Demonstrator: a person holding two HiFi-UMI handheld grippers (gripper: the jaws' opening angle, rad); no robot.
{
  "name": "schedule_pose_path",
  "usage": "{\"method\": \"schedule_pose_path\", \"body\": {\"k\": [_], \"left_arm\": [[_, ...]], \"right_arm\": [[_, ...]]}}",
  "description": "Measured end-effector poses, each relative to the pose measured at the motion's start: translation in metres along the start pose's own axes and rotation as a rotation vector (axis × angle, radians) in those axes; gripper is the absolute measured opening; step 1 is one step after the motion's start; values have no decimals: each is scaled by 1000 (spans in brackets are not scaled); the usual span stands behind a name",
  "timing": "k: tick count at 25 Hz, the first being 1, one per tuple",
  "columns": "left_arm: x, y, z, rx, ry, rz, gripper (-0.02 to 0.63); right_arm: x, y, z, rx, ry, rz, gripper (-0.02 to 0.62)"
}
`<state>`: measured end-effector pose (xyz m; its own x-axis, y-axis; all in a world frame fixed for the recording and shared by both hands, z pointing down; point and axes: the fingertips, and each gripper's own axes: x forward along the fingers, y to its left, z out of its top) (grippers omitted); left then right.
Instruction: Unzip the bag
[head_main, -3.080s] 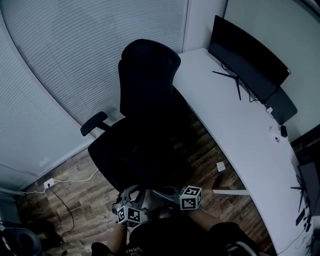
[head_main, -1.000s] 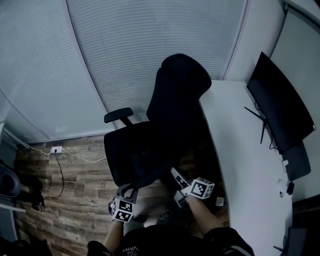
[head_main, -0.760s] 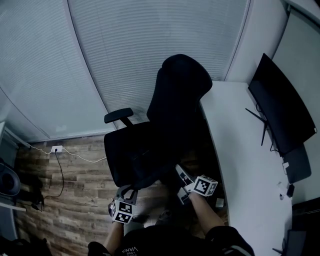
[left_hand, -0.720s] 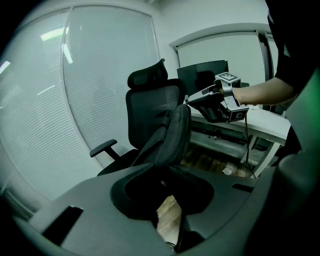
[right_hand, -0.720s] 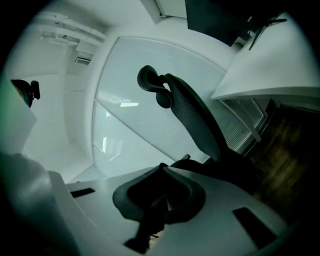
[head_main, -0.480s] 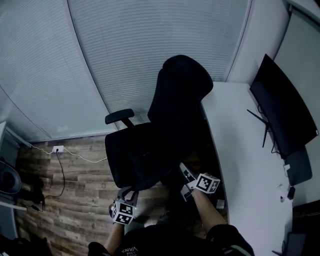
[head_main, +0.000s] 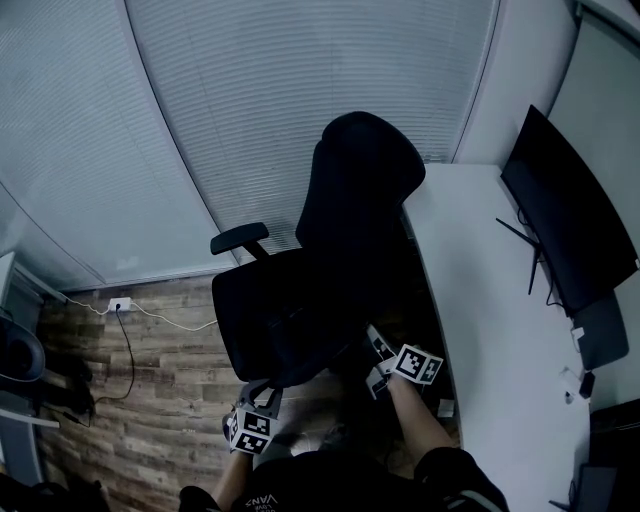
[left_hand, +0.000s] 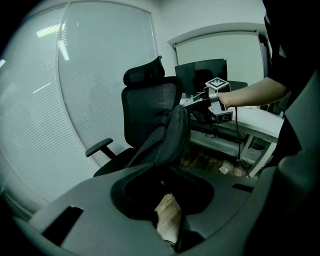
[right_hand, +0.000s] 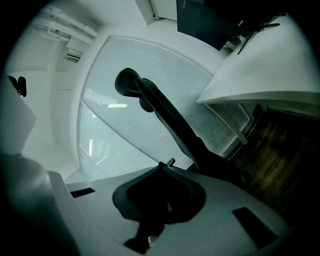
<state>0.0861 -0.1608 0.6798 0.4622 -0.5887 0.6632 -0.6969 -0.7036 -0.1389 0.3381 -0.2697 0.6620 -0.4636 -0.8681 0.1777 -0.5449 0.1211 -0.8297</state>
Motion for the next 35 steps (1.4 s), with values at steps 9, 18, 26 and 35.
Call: {"method": "schedule_pose_path", "body": {"k": [9, 18, 26, 35], "left_arm": [[0, -3, 1, 16, -6, -31, 92], [3, -3, 3, 20, -3, -42, 92], [2, -2, 3, 27, 20, -72, 95], [-3, -4, -1, 30, 41, -123, 107]], "right_arm": [[1, -11, 3, 19, -39, -69, 48], [8, -15, 6, -17, -29, -110, 48], [3, -5, 4, -91, -28, -141, 49], [-17, 16, -1, -150, -54, -157, 50]]}}
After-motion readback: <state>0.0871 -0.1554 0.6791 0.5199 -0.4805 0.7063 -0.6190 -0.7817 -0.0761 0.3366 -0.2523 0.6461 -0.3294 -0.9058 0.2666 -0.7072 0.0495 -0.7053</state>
